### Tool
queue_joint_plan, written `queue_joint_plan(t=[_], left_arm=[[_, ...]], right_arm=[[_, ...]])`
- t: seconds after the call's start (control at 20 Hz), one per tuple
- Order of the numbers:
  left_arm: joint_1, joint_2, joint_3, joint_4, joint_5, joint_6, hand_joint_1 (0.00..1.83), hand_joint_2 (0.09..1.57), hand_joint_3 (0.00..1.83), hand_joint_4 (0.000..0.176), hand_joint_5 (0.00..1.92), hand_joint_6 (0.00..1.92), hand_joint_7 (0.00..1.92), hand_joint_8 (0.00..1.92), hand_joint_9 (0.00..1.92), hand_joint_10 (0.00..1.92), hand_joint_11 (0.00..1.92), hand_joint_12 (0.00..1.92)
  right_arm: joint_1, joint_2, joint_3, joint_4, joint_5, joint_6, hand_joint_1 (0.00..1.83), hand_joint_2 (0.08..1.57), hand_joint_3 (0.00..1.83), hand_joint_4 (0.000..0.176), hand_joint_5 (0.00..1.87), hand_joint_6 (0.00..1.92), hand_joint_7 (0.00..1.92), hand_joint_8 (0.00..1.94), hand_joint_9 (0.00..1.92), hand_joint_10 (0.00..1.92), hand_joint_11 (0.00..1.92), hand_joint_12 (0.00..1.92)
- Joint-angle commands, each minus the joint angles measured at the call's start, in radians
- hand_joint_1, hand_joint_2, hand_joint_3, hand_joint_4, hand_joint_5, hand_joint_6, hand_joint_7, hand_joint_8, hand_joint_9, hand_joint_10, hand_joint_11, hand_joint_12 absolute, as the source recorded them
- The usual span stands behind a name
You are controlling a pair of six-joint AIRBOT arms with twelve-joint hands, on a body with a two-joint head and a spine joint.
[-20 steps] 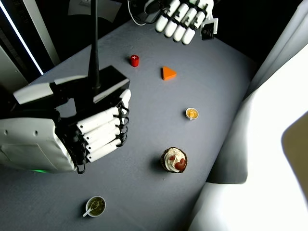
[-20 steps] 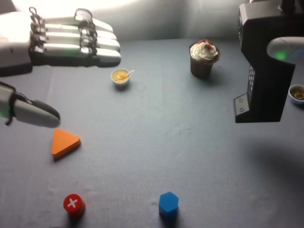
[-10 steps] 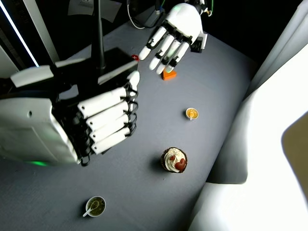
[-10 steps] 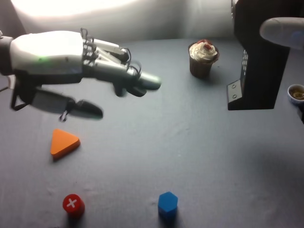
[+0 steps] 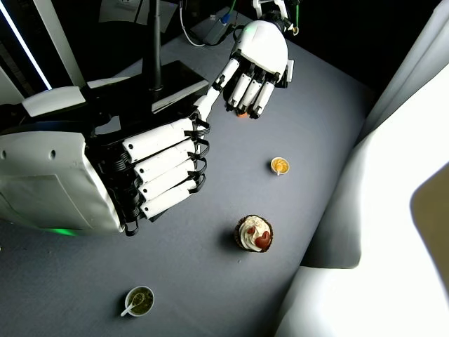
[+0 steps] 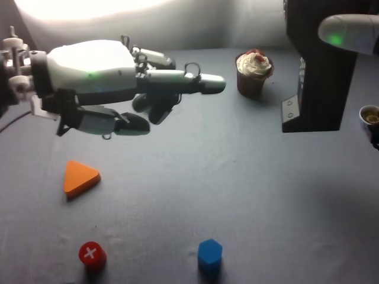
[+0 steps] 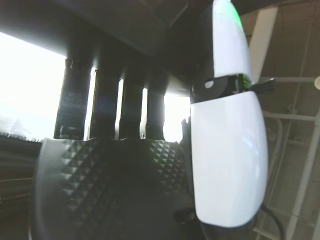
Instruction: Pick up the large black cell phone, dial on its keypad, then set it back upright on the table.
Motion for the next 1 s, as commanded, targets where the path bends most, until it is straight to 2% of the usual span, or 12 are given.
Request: queue_joint_plan(t=[0.0,0.05,0.15,0.2,0.25,0.3,0.4,0.55,0.75,0.85,0.9,0.95], left_arm=[[-0.033,-0.008,-0.011,-0.078,-0.051,0.007,1.31,1.26,0.00,0.176,0.00,0.00,0.69,1.52,0.73,1.92,0.27,1.92],[-0.043,-0.021,-0.017,-0.078,-0.019,0.011,1.31,1.26,0.00,0.176,0.01,0.00,0.69,1.52,0.73,1.92,0.29,1.92],[-0.053,-0.033,-0.033,-0.087,0.039,0.021,1.30,1.28,0.01,0.176,0.00,0.00,0.65,1.58,0.69,1.92,0.41,1.92],[-0.055,-0.039,-0.044,-0.103,0.070,0.037,1.30,1.29,0.01,0.176,0.00,0.00,0.63,1.59,0.68,1.92,0.46,1.92],[-0.058,-0.049,-0.050,-0.113,0.095,0.050,1.30,1.29,0.01,0.176,0.00,0.00,0.63,1.60,0.67,1.92,0.41,1.92],[-0.061,-0.054,-0.053,-0.114,0.108,0.056,1.30,1.29,0.00,0.176,0.00,0.00,0.64,1.59,0.68,1.92,0.25,1.92],[-0.062,-0.068,-0.052,-0.118,0.123,0.070,1.30,1.28,0.00,0.176,0.01,0.00,0.65,1.57,0.68,1.92,0.13,1.92],[-0.063,-0.089,-0.053,-0.119,0.138,0.087,1.30,1.29,0.00,0.176,0.01,0.00,0.64,1.59,0.61,1.92,0.35,1.92],[-0.069,-0.108,-0.053,-0.120,0.152,0.094,1.29,1.29,0.00,0.175,0.01,0.00,0.64,1.59,0.63,1.92,0.27,1.92],[-0.080,-0.117,-0.053,-0.120,0.162,0.098,1.30,1.29,0.00,0.176,0.01,0.00,0.63,1.60,0.67,1.92,0.32,1.92],[-0.086,-0.122,-0.053,-0.120,0.165,0.098,1.30,1.29,0.00,0.171,0.01,0.00,0.63,1.60,0.68,1.92,0.31,1.92],[-0.094,-0.127,-0.054,-0.119,0.168,0.098,1.30,1.29,0.00,0.173,0.00,0.00,0.64,1.60,0.68,1.92,0.31,1.92]], right_arm=[[0.017,0.010,0.000,0.018,0.144,0.016,1.48,1.12,0.00,0.000,0.92,0.98,0.90,0.97,0.91,1.12,0.80,1.61],[0.017,0.005,0.002,0.018,0.144,0.009,1.47,1.18,0.00,0.000,0.79,1.18,0.78,1.10,0.78,1.27,0.68,1.70],[0.017,-0.002,0.002,0.026,0.145,-0.017,1.47,1.20,0.00,0.000,0.76,1.22,0.76,1.11,0.75,1.32,0.64,1.74],[0.016,-0.006,0.000,0.041,0.145,-0.039,1.48,1.16,0.00,0.000,0.86,1.09,0.85,1.02,0.83,1.24,0.74,1.68],[0.016,-0.009,-0.002,0.057,0.145,-0.051,1.48,1.15,0.00,0.000,0.88,1.04,0.86,1.02,0.85,1.22,0.76,1.67],[0.016,-0.015,-0.001,0.063,0.145,-0.056,1.47,1.19,0.01,0.000,0.77,1.18,0.76,1.14,0.75,1.33,0.67,1.73],[0.016,-0.022,0.000,0.066,0.145,-0.060,1.48,1.14,0.00,0.000,0.90,0.99,0.86,1.04,0.84,1.23,0.77,1.66],[0.016,-0.027,-0.003,0.070,0.145,-0.062,1.48,1.15,0.00,0.000,0.91,0.99,0.85,1.06,0.83,1.25,0.76,1.67],[0.016,-0.030,-0.003,0.071,0.145,-0.063,1.48,1.14,0.00,0.000,0.91,0.97,0.87,1.03,0.86,1.22,0.77,1.65],[0.017,-0.032,-0.003,0.071,0.145,-0.063,1.48,1.14,0.00,0.000,0.91,0.97,0.86,1.04,0.84,1.24,0.76,1.67],[0.019,-0.033,-0.003,0.071,0.145,-0.063,1.48,1.19,0.00,0.000,0.78,1.13,0.76,1.18,0.76,1.34,0.66,1.72],[0.020,-0.033,-0.003,0.071,0.145,-0.063,1.48,1.16,0.00,0.000,0.88,1.00,0.84,1.09,0.83,1.26,0.74,1.68]])
